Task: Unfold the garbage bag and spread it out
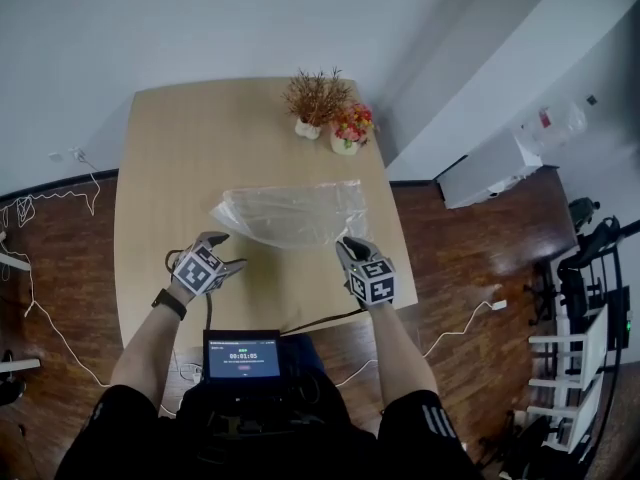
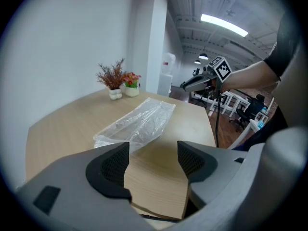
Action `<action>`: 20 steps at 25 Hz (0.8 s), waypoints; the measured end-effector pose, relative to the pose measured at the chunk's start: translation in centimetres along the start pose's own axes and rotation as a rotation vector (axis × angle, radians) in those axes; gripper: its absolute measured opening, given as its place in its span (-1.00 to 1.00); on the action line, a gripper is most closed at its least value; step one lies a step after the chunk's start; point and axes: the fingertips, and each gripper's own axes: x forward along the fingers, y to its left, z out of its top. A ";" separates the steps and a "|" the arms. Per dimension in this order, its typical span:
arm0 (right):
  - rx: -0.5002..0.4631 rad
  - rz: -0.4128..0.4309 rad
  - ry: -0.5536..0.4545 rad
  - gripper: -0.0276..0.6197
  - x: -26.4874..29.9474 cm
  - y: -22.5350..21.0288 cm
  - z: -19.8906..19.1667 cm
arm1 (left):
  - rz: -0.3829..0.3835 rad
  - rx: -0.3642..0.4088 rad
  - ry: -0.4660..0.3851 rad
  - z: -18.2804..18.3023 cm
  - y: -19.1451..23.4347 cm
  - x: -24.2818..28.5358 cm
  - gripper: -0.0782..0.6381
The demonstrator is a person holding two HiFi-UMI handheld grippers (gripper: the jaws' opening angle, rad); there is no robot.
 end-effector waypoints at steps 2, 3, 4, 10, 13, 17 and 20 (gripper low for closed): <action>-0.005 0.001 0.001 -0.64 -0.3 0.2 -0.2 | -0.001 -0.011 -0.017 0.3 -0.6 0.0 0.12; -0.005 0.001 0.000 -0.64 -0.4 0.1 -0.2 | -0.004 -0.016 -0.024 0.5 -0.8 0.0 0.12; -0.003 0.004 -0.003 -0.64 -0.5 0.1 -0.1 | -0.007 -0.021 -0.029 0.7 -1.1 0.1 0.12; -0.001 0.050 -0.012 -0.64 -1.1 0.4 0.1 | 0.044 -0.038 -0.047 1.2 -1.6 0.0 0.12; -0.003 0.069 -0.016 -0.64 -1.2 0.3 0.3 | 0.085 -0.030 -0.064 1.5 -1.4 -0.1 0.12; -0.012 0.087 -0.018 -0.64 -1.9 0.1 0.3 | 0.079 -0.072 -0.075 2.3 -2.5 -0.3 0.12; -0.020 0.092 -0.021 -0.64 -2.4 -0.4 0.4 | 0.088 -0.099 -0.115 3.3 -2.5 -0.1 0.12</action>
